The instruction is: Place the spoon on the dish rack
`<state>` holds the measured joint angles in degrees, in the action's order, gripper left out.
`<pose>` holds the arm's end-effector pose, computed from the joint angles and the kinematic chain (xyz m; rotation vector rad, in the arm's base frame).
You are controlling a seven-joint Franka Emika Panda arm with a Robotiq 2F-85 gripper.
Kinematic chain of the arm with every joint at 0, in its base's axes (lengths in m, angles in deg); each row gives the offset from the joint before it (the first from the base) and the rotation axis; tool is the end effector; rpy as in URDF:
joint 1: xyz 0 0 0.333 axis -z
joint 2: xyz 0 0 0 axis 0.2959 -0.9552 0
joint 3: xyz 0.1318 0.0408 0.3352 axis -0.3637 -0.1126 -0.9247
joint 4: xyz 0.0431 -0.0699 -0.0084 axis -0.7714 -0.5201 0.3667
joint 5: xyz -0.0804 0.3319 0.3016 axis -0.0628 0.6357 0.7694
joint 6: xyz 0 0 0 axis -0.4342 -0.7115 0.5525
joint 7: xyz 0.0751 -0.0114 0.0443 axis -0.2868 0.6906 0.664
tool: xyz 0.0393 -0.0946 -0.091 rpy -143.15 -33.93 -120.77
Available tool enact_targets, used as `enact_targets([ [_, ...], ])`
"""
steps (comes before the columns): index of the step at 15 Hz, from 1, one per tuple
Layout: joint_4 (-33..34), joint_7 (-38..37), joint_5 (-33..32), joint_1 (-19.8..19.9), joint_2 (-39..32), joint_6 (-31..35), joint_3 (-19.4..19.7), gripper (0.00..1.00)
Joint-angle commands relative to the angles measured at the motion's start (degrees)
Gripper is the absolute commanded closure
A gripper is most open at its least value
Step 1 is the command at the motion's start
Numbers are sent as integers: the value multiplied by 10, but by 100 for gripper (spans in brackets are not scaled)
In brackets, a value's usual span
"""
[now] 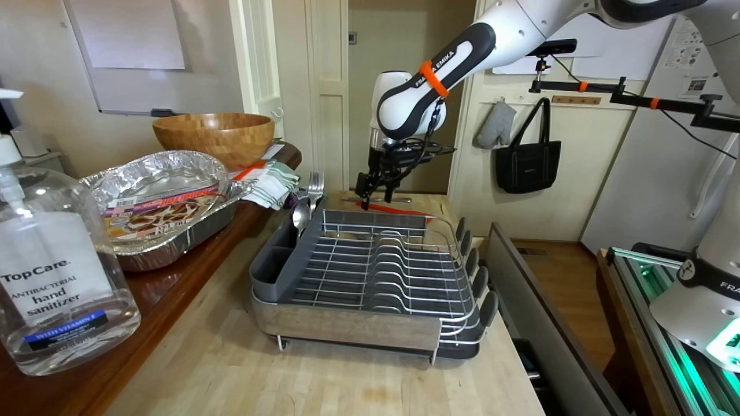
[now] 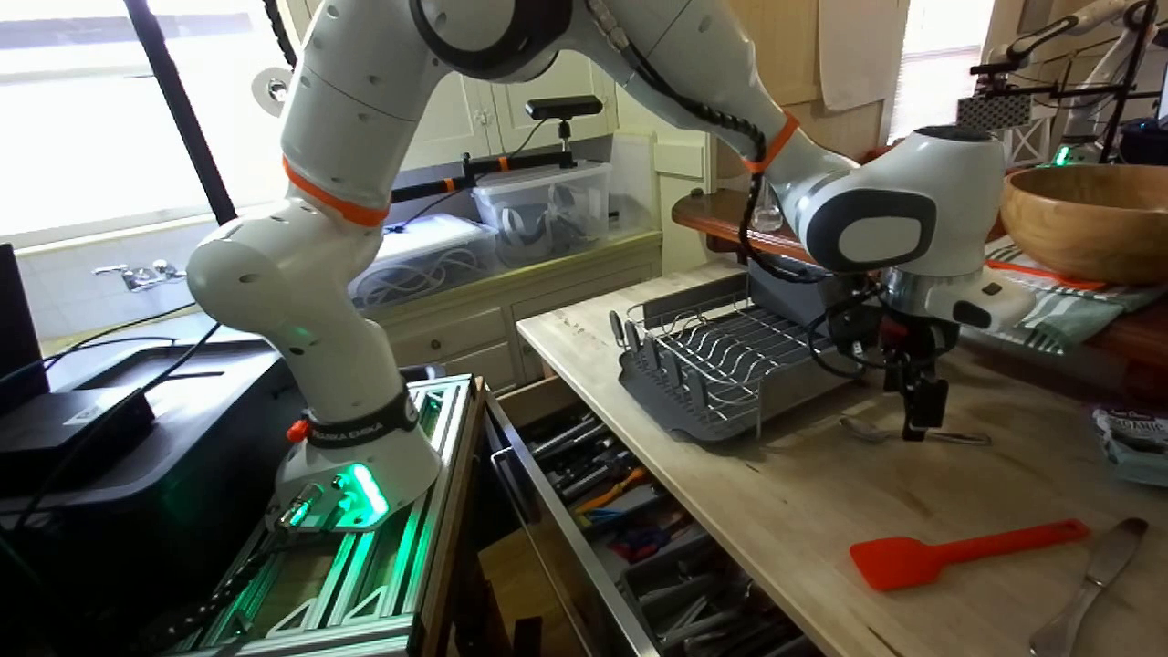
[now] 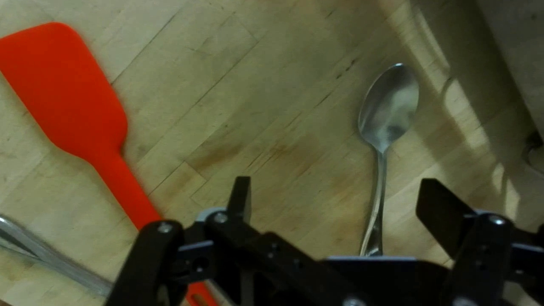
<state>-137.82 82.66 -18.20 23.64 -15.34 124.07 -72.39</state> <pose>0.7512 -0.1066 0.1798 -3.0384 0.5227 -0.1002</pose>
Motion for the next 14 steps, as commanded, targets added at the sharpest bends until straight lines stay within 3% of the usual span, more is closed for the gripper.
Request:
enact_targets([
  [1, 63, 20, 22, 14, -53, -15, -12, 0],
  [12, 172, 30, 43, 21, -137, -30, -39, 0],
  [14, 186, 32, 41, 21, -147, -39, -40, 26],
])
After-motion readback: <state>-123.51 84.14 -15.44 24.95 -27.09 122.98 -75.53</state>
